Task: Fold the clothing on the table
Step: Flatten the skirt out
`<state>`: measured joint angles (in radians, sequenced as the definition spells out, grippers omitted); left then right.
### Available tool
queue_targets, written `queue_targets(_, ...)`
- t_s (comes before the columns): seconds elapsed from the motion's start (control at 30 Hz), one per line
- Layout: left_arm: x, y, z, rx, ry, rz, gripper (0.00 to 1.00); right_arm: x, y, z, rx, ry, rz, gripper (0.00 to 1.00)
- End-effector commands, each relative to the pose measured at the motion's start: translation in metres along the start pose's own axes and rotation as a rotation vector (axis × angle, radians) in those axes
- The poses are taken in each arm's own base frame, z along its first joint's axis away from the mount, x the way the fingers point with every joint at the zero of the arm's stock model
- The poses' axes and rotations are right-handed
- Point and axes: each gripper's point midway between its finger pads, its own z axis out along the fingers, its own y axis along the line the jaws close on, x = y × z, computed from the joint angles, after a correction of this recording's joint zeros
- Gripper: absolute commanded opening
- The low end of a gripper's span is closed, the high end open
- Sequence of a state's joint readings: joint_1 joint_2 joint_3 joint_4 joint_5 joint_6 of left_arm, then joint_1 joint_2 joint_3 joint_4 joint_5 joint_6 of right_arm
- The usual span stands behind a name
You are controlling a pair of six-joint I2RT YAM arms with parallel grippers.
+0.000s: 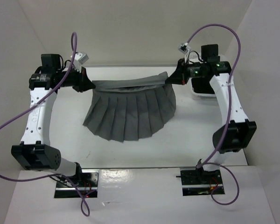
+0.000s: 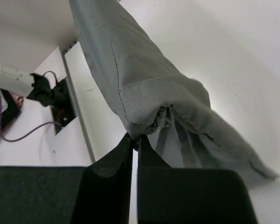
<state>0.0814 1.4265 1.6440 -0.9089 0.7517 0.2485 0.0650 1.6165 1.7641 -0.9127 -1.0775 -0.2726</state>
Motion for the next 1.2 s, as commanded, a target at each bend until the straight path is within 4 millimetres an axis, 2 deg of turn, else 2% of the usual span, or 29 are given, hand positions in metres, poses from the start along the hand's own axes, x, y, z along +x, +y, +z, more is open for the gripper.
queue_targets(0.0, -0.062, 0.019, -0.023, -0.169, -0.143, 0.111, 0.00, -0.061, 0.000, -0.013, 0.087, -0.115, -0.101, 0.00)
queue_targets(0.03, -0.069, 0.016, -0.027, -0.184, -0.152, 0.128, 0.00, -0.079, -0.020, -0.023, 0.245, -0.151, -0.160, 0.00)
queue_targets(0.1, -0.084, 0.018, -0.040, -0.237, -0.172, 0.159, 0.00, -0.087, -0.012, -0.028, 0.221, -0.159, -0.173, 0.00)
queue_targets(0.13, -0.100, 0.017, -0.049, -0.259, -0.205, 0.187, 0.00, -0.101, -0.003, -0.034, 0.224, -0.198, -0.202, 0.00)
queue_targets(0.23, -0.117, 0.013, -0.059, -0.277, -0.247, 0.186, 0.00, -0.117, 0.004, -0.041, 0.245, -0.236, -0.221, 0.00)
queue_targets(0.3, -0.126, 0.004, -0.064, -0.255, -0.274, 0.209, 0.00, -0.116, 0.003, -0.042, 0.252, -0.231, -0.213, 0.00)
queue_targets(0.33, -0.122, -0.003, -0.062, -0.213, -0.265, 0.203, 0.00, -0.111, 0.011, -0.041, 0.218, -0.216, -0.242, 0.00)
queue_targets(0.37, -0.121, -0.015, -0.065, -0.190, -0.267, 0.230, 0.00, -0.102, 0.036, -0.043, 0.133, -0.200, -0.256, 0.00)
queue_targets(0.47, -0.111, -0.041, -0.076, -0.133, -0.256, 0.293, 0.00, -0.080, 0.063, -0.047, 0.045, -0.164, -0.319, 0.00)
queue_targets(0.5, -0.105, -0.045, -0.077, -0.123, -0.243, 0.314, 0.00, -0.063, 0.081, -0.050, -0.001, -0.142, -0.300, 0.00)
queue_targets(0.57, -0.084, -0.057, -0.082, -0.105, -0.206, 0.308, 0.00, -0.037, 0.103, -0.057, -0.042, -0.101, -0.332, 0.00)
queue_targets(0.6, -0.069, -0.066, -0.084, -0.085, -0.179, 0.306, 0.00, -0.023, 0.107, -0.057, -0.065, -0.078, -0.318, 0.00)
queue_targets(0.67, -0.052, -0.071, -0.086, -0.074, -0.146, 0.293, 0.00, -0.002, 0.112, -0.059, -0.078, -0.041, -0.391, 0.00)
queue_targets(0.7, -0.042, -0.077, -0.086, -0.055, -0.124, 0.279, 0.00, 0.013, 0.115, -0.061, -0.068, -0.007, -0.338, 0.00)
queue_targets(0.8, -0.020, -0.084, -0.090, -0.051, -0.086, 0.272, 0.00, 0.024, 0.110, -0.062, -0.032, 0.019, -0.326, 0.00)
queue_targets(0.93, -0.013, -0.081, -0.085, -0.037, -0.049, 0.248, 0.00, 0.017, 0.102, -0.056, -0.061, 0.015, -0.305, 0.00)
queue_targets(0.97, -0.012, -0.075, -0.079, -0.030, -0.033, 0.231, 0.00, 0.017, 0.093, -0.051, -0.066, 0.026, -0.282, 0.00)
queue_targets(1.03, -0.013, -0.070, -0.072, -0.015, -0.023, 0.217, 0.00, 0.014, 0.087, -0.046, -0.094, 0.021, -0.269, 0.00)
queue_targets(1.07, -0.013, -0.063, -0.059, 0.012, -0.003, 0.199, 0.00, 0.013, 0.083, -0.044, -0.096, 0.026, -0.244, 0.00)
queue_targets(1.1, -0.015, -0.061, -0.055, 0.027, -0.001, 0.191, 0.00, 0.010, 0.069, -0.036, -0.105, 0.021, -0.225, 0.00)
queue_targets(1.17, -0.018, -0.042, -0.032, 0.047, 0.029, 0.168, 0.00, 0.008, 0.054, -0.027, -0.103, 0.021, -0.162, 0.00)
